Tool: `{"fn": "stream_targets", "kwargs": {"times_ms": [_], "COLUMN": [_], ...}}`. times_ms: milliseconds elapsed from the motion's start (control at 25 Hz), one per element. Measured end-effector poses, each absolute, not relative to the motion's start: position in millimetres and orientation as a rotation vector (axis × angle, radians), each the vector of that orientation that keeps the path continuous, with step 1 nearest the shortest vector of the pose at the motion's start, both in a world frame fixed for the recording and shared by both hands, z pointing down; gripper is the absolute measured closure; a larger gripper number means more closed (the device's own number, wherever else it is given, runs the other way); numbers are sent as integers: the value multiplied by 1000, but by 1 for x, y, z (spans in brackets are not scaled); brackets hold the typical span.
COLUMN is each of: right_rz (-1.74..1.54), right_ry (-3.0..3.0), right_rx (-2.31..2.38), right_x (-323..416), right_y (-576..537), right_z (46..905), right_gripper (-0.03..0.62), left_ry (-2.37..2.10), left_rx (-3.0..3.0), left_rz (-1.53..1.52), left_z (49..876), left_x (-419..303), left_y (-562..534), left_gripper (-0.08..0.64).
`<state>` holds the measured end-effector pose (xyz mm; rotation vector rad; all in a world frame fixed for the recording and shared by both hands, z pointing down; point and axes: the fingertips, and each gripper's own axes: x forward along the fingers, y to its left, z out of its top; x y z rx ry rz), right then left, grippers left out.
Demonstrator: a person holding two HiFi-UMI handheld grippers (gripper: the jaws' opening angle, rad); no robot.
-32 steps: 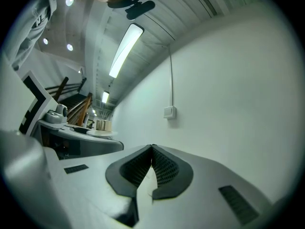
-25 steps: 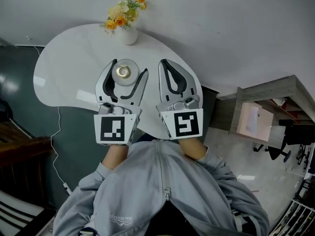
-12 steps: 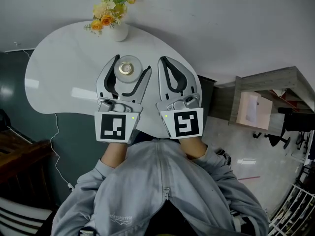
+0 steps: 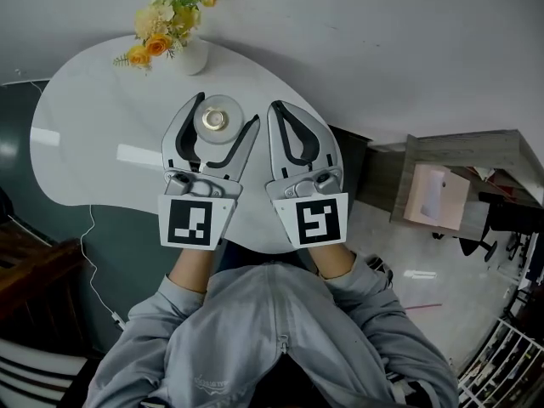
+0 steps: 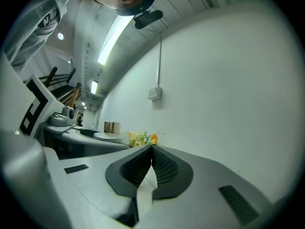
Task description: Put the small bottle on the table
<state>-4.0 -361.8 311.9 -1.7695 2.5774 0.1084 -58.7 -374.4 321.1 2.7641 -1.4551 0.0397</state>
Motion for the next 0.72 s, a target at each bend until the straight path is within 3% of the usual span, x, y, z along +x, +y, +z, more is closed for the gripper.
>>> {"fn": "stream_targets", "kwargs": {"times_ms": [720], "right_rz": [28], "right_ry": [2601], "right_rx": [-1815], "right_x": [30], "right_y": [-413], "right_z": [406], "right_gripper": [565], "left_ry": [-1357], "left_rx": [2777], "left_rz": [69], "left_z": [413], "left_x": [-20], "left_y": [-427], "left_gripper": [225]}}
